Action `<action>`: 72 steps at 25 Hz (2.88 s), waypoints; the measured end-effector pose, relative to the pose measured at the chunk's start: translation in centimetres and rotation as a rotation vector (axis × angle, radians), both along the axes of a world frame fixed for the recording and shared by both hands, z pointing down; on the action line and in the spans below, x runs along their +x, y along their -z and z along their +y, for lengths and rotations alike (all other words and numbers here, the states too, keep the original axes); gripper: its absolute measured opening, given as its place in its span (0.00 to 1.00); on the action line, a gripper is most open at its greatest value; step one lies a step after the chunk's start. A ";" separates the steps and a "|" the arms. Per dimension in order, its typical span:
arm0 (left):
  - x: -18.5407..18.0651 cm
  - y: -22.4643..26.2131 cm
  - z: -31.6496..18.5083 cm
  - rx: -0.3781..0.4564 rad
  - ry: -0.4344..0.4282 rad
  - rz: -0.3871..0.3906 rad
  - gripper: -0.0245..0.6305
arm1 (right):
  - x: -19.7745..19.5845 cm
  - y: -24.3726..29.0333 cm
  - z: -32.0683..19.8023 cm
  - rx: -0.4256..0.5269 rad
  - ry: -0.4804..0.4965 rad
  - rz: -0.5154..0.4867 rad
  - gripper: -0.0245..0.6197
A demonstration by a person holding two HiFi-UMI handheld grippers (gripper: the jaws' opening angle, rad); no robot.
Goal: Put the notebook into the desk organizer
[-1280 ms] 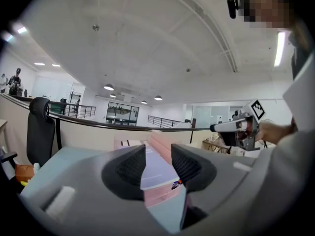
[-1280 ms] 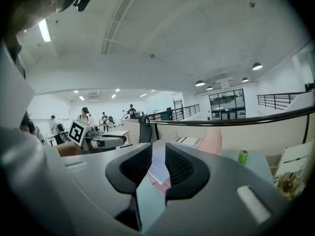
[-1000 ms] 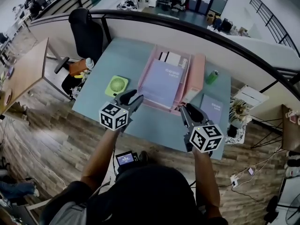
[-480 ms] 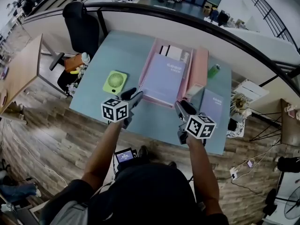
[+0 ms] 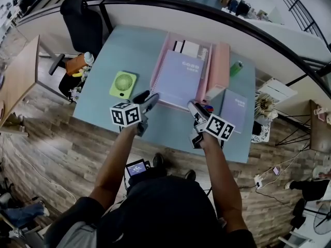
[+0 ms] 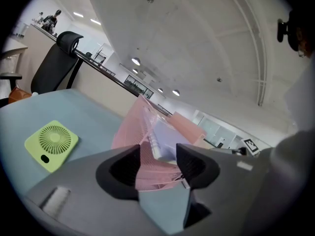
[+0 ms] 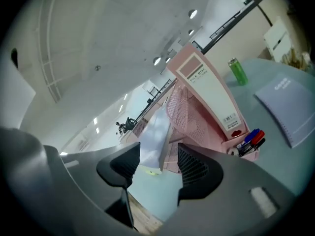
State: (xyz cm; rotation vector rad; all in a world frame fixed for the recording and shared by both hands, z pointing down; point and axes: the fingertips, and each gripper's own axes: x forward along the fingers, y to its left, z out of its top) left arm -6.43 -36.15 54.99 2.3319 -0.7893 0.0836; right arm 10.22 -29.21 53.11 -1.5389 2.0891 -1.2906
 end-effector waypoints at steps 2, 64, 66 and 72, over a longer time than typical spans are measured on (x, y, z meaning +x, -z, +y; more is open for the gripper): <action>0.3 -0.3 -0.3 -0.019 -0.005 0.016 0.42 | -0.1 -0.5 -0.4 -0.012 -0.010 -0.043 0.38; 0.2 6.8 7.5 0.346 0.078 -0.283 0.25 | -3.4 4.6 4.7 0.078 0.036 0.199 0.09; 0.2 7.0 8.3 0.353 0.086 -0.293 0.25 | -3.4 4.6 5.4 0.082 0.045 0.206 0.09; -0.7 7.1 11.0 0.354 0.119 -0.312 0.25 | -4.3 4.4 7.6 0.090 0.083 0.210 0.09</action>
